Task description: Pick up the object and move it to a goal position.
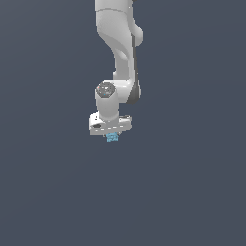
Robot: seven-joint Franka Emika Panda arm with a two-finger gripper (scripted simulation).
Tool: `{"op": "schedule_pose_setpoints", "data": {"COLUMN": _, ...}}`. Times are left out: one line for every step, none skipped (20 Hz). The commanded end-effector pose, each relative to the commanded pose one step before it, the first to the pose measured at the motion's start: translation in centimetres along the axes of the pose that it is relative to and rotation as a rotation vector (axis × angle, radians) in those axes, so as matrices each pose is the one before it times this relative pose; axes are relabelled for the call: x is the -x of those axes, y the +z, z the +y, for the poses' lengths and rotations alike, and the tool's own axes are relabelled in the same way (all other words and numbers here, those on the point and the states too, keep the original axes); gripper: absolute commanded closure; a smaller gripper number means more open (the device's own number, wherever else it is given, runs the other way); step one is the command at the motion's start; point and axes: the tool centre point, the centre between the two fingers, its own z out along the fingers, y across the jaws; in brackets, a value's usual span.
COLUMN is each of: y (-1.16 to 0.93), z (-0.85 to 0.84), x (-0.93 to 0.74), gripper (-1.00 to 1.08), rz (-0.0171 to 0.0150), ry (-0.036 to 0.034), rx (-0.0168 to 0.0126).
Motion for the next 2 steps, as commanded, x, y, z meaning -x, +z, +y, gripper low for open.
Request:
{"op": "schedule_pose_setpoints", "data": {"y": 0.03, "z": -0.246, "x": -0.096, "gripper": 1.08, "rz": 0.00001, "ry": -0.00172, "rx": -0.00029}}
{"op": "schedule_pose_setpoints", "data": {"y": 0.006, "z": -0.033, "x": -0.009, "gripper": 1.08, "rz": 0.0, "ry": 0.0, "rx": 0.0}}
